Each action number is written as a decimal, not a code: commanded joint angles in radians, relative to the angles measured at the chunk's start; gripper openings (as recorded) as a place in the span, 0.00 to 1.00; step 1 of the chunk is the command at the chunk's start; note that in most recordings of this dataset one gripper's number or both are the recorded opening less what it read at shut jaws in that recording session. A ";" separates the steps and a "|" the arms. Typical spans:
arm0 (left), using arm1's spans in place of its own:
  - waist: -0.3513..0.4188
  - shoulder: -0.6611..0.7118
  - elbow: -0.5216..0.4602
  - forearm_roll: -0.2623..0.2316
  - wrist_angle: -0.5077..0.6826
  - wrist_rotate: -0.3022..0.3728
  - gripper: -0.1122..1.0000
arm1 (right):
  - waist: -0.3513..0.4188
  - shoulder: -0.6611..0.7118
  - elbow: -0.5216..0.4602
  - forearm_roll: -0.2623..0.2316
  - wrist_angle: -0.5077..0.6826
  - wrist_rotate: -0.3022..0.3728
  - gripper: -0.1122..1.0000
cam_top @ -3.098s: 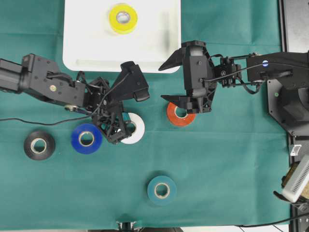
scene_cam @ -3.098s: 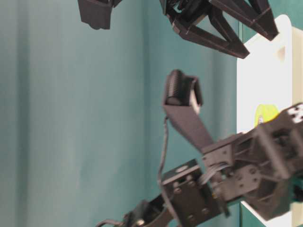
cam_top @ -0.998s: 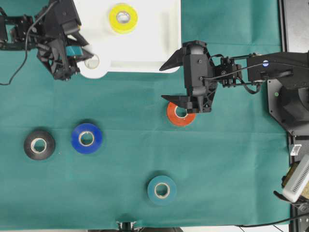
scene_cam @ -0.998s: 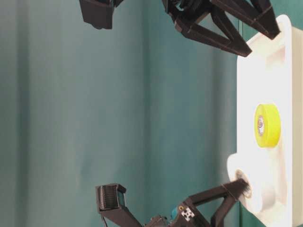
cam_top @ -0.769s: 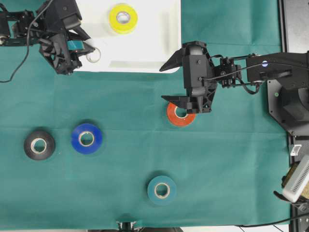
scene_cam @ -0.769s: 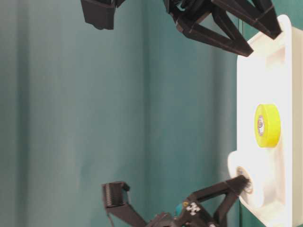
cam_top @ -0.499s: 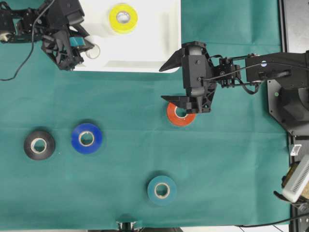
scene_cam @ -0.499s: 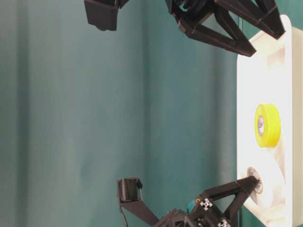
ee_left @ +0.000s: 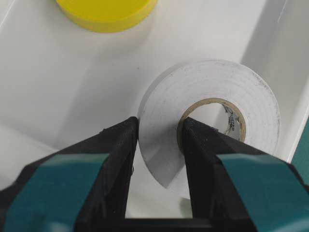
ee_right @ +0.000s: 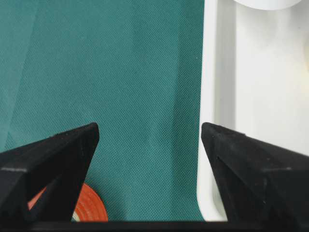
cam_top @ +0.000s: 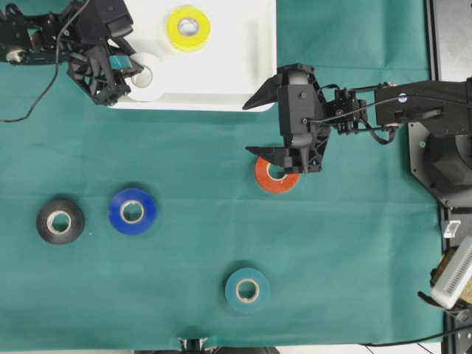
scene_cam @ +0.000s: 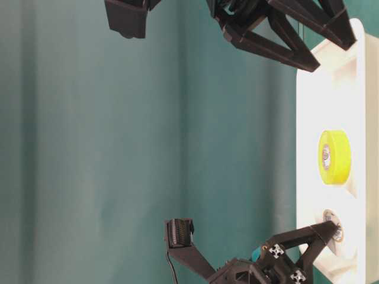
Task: Put the tape alternately from left to right into the white case.
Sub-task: 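Release the white tape in the tray and retract the left gripper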
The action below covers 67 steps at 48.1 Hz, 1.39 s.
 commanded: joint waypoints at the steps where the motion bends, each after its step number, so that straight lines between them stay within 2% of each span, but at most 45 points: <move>1: -0.003 -0.012 -0.012 -0.002 -0.009 0.002 0.35 | 0.002 -0.009 -0.012 0.003 -0.008 0.002 0.77; 8: -0.003 -0.011 -0.011 -0.002 -0.021 0.003 0.36 | 0.002 -0.009 -0.011 0.003 -0.009 0.002 0.77; 9: -0.005 -0.012 -0.009 -0.003 -0.025 0.003 0.38 | 0.000 -0.009 -0.012 0.003 -0.009 0.002 0.77; 17: -0.003 -0.012 -0.002 -0.002 -0.043 0.014 0.82 | 0.002 -0.009 -0.012 0.003 -0.008 0.002 0.77; 22: -0.003 -0.015 0.002 -0.002 -0.043 0.035 0.98 | 0.002 -0.009 -0.011 0.002 -0.008 0.002 0.77; 43: -0.008 -0.029 0.003 -0.002 -0.038 0.041 0.99 | 0.002 -0.011 -0.011 0.003 -0.009 0.002 0.77; 53: -0.046 -0.094 0.026 -0.002 -0.037 0.041 0.99 | 0.002 -0.009 -0.011 0.003 -0.008 0.002 0.77; 67: -0.114 -0.207 0.112 -0.003 -0.037 0.040 0.99 | 0.002 -0.009 -0.011 0.003 -0.008 0.002 0.77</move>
